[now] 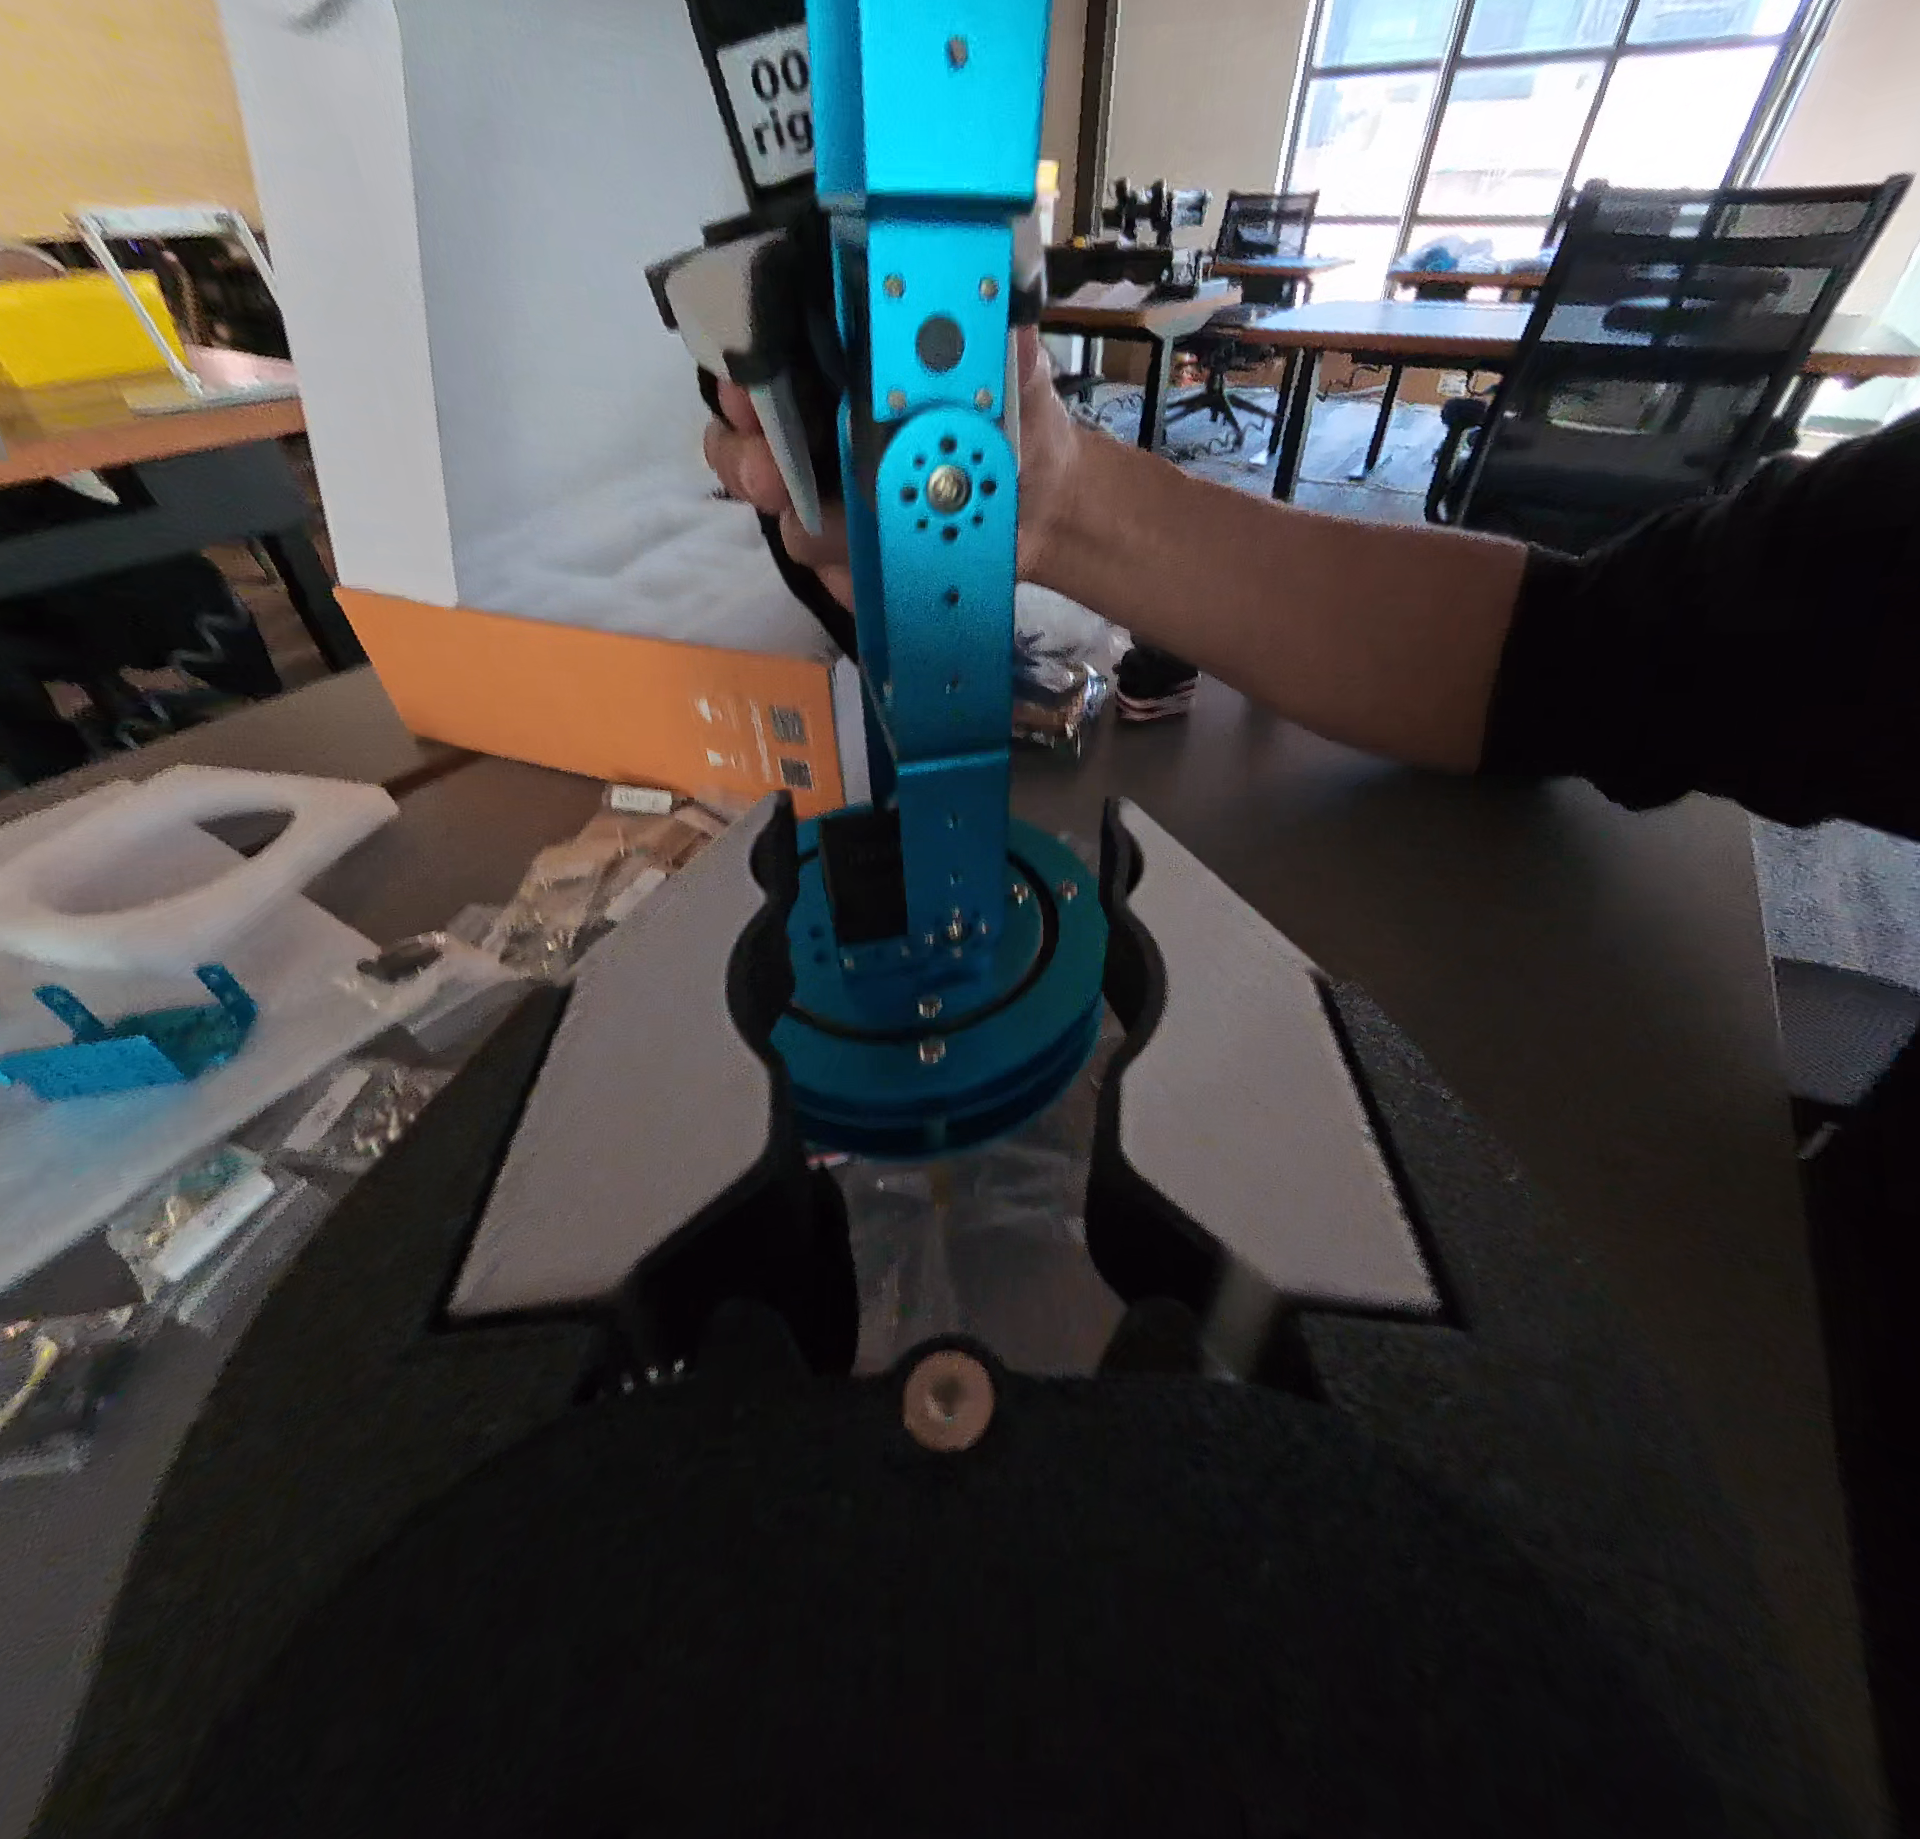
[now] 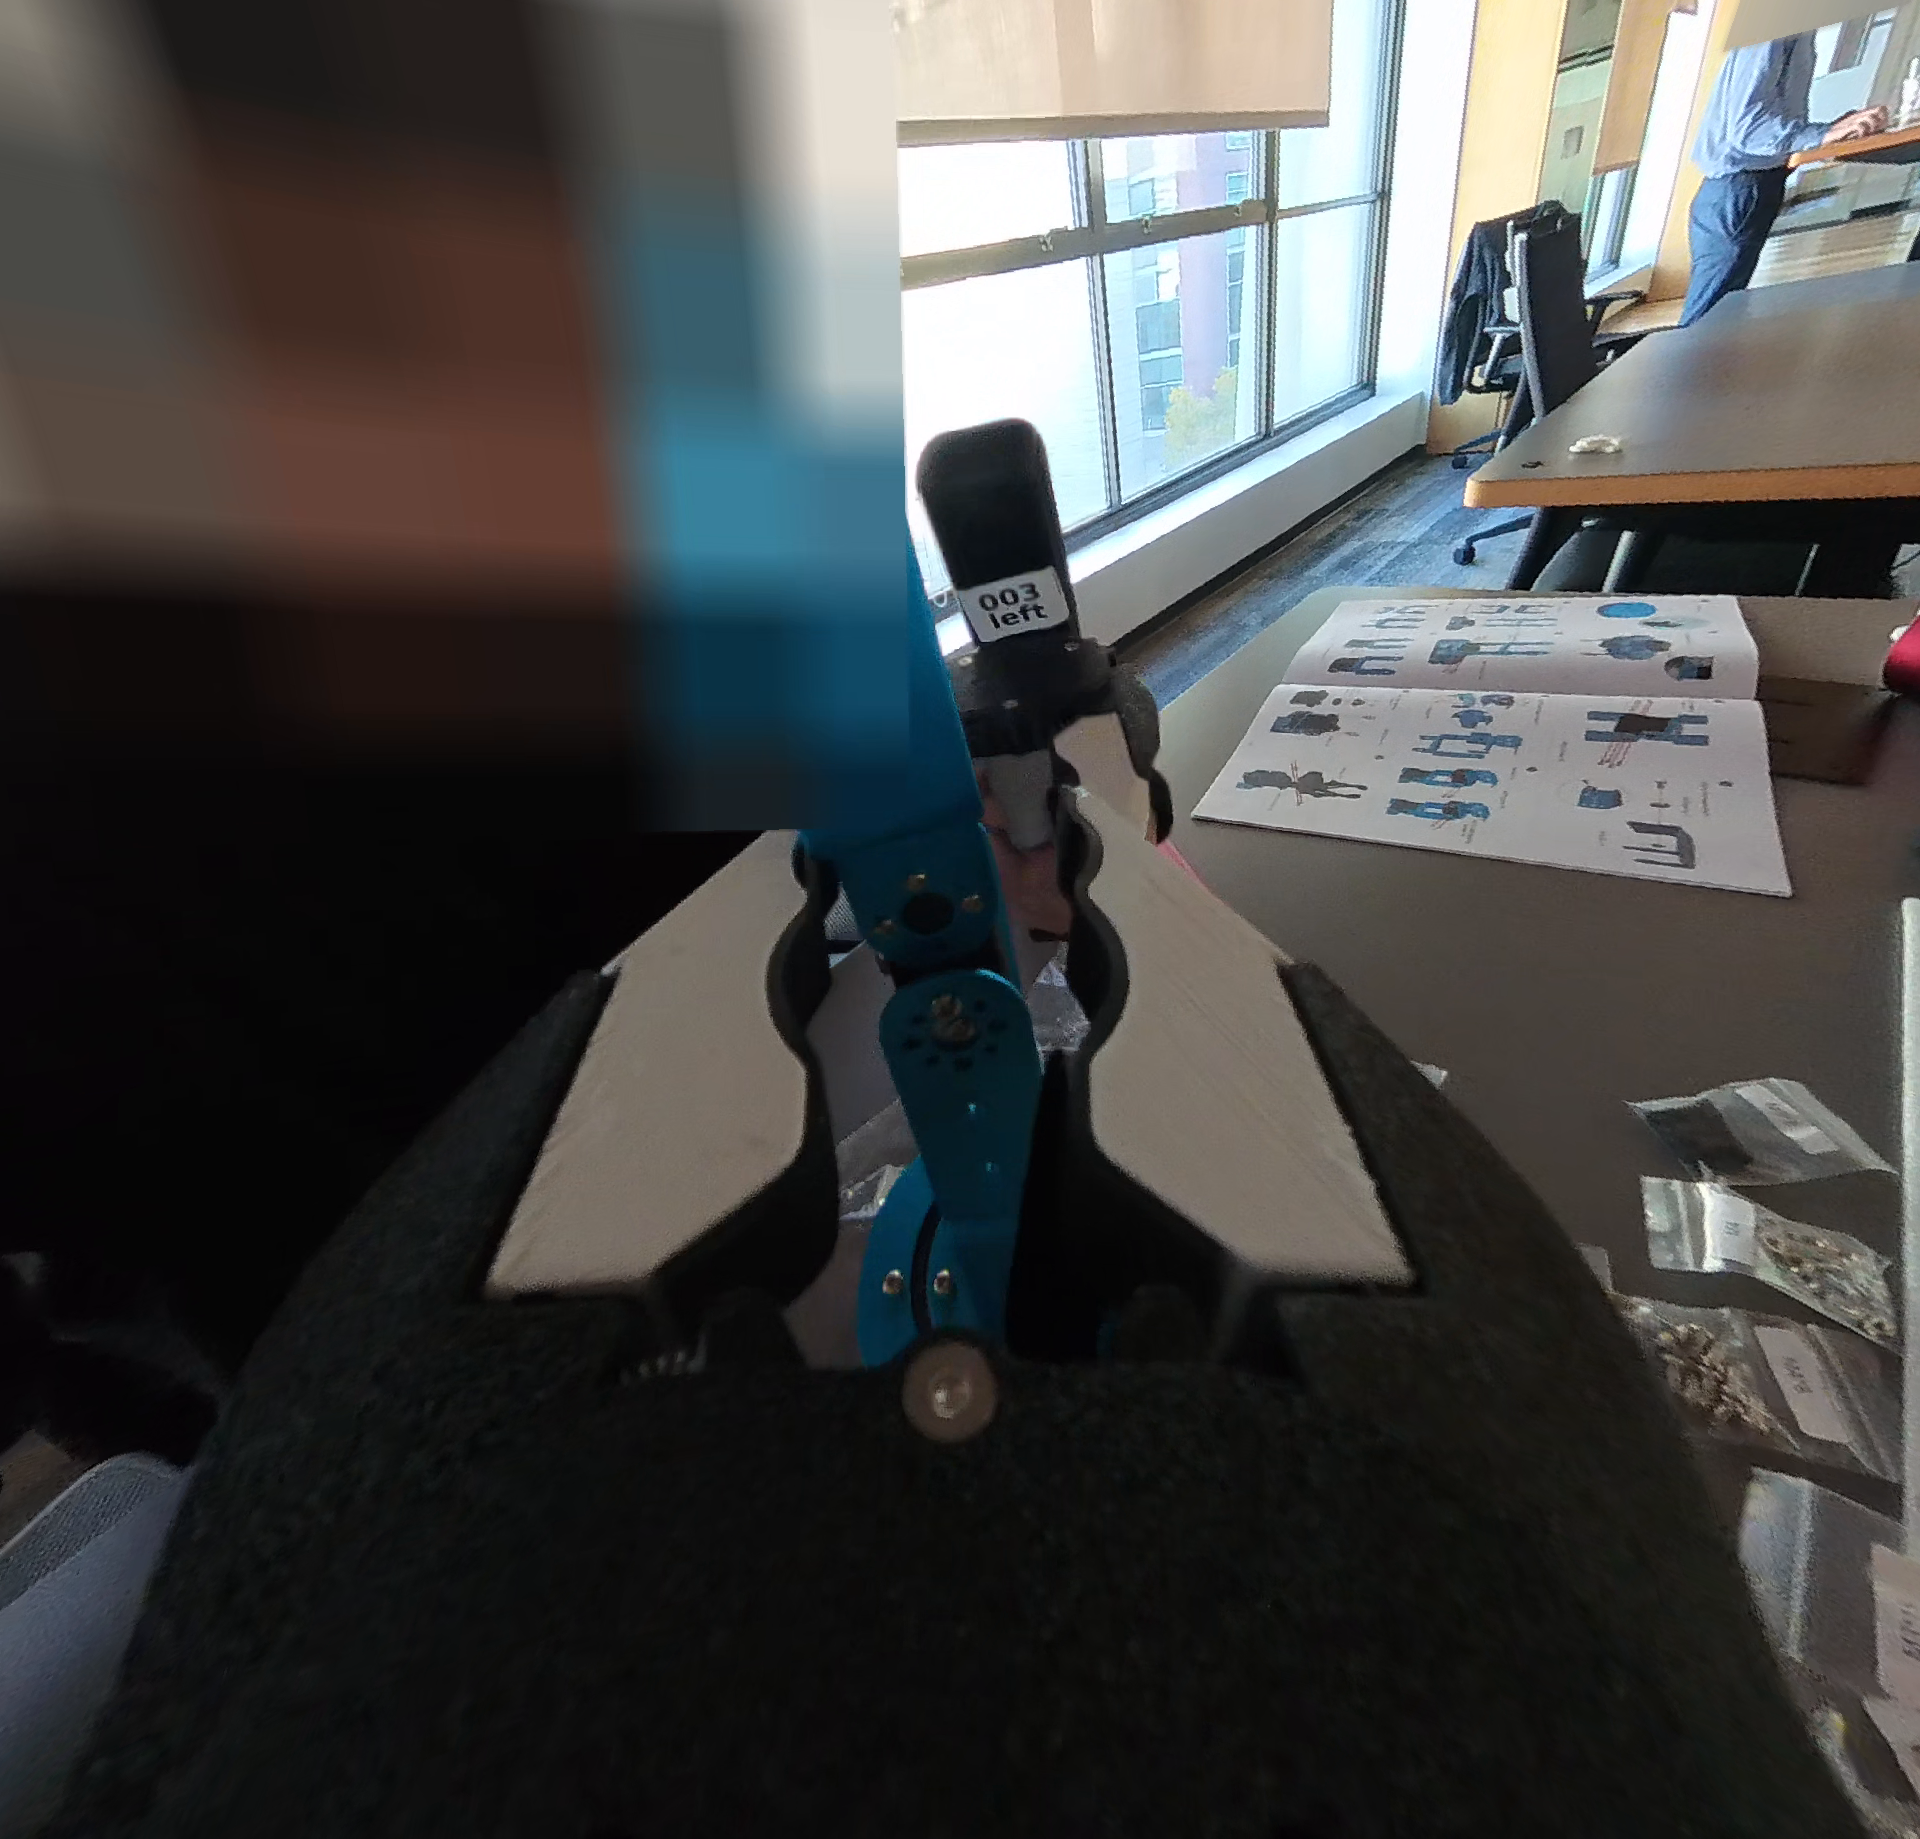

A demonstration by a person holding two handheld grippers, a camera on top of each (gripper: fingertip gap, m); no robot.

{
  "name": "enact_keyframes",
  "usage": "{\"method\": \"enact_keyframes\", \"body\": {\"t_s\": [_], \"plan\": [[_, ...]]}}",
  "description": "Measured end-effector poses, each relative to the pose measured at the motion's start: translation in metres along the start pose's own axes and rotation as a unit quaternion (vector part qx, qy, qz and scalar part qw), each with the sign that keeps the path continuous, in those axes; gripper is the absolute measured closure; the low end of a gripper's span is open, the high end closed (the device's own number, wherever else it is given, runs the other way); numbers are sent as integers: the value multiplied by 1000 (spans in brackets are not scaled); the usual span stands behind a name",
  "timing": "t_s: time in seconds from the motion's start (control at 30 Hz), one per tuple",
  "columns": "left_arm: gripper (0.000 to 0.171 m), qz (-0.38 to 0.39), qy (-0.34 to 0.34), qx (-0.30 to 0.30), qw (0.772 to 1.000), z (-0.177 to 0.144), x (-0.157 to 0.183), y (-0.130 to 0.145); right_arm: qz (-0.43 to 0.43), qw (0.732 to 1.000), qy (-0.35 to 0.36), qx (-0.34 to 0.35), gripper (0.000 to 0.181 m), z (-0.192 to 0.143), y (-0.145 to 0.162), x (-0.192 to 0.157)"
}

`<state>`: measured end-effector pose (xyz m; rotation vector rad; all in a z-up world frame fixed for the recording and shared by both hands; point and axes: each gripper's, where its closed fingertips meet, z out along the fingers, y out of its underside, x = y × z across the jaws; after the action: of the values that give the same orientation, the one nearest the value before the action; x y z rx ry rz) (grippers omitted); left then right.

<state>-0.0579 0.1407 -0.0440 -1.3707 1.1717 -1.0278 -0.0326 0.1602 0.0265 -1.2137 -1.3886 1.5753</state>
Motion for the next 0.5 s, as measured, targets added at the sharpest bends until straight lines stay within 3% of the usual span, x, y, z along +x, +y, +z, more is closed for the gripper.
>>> {"method": "enact_keyframes", "body": {"t_s": [0.2, 0.4, 0.5], "plan": [[120, 57, -34, 28, 997, 33, -1, -13, 14, 999, -14, -33, 155, -4, 6, -7], [144, 72, -35, 64, 995, 34, -1, -19, 19, 999, -40, -14, 161, -3, 5, -5], [145, 56, -32, 72, 995, 34, 0, -18, -6, 999, -48, -7, 162, -3, 5, -7]]}}
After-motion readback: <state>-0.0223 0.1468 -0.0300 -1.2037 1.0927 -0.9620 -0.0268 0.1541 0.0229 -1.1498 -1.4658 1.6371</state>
